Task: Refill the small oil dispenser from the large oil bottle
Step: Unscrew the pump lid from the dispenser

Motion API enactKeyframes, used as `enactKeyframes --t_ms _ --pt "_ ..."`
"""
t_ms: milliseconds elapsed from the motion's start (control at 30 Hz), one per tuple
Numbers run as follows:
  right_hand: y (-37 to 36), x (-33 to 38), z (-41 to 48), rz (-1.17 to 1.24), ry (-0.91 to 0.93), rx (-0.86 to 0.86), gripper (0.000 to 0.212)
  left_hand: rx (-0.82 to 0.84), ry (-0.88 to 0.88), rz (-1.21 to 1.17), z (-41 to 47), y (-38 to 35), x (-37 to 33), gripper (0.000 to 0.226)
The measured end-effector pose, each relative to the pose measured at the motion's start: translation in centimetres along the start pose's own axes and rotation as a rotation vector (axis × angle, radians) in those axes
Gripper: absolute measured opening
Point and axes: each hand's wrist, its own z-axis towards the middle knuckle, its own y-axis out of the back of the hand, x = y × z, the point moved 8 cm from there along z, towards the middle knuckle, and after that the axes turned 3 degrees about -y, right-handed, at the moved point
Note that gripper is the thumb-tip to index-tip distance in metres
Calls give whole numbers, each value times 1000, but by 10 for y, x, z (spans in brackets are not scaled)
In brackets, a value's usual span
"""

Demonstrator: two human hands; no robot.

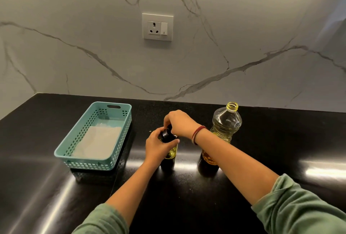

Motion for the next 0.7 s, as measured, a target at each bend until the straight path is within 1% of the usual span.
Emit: enactKeyframes --t_ms 67,100,133,233,300,367,433,500,567,600,700 --pt "-1 -1 1 46 6 47 43 4 1 -29 -2 1 -1 55" --pt "-1 -3 2 58 -7 43 47 4 -1 -39 -3 1 -2 52" --pt "0 -5 3 43 -32 16 45 0 -5 -46 -3 1 -2 49" --pt "1 -5 4 -79 -85 -87 28 -17 -35 -46 -4 2 -3 44" --pt "-2 -1 5 -98 -68 -83 20 -21 -40 -41 -3 1 -2 47" --pt "-2 1 6 -89 -40 -40 21 -23 -28 -55 -3 1 -2 51" --pt "-2 3 5 -63 -10 12 25 -19 -25 -57 -2 1 -3 51" --pt "-5 3 3 1 12 67 38 -10 -19 -50 -1 1 -2 50" --pt "-9 -1 2 48 -4 57 50 -8 -1 -61 -2 1 -1 50" --pt "-8 -3 2 29 -28 17 47 -15 -6 -65 -2 1 0 48" --pt "-6 -7 3 -58 -81 -73 28 -20 -33 -72 -2 0 0 49"
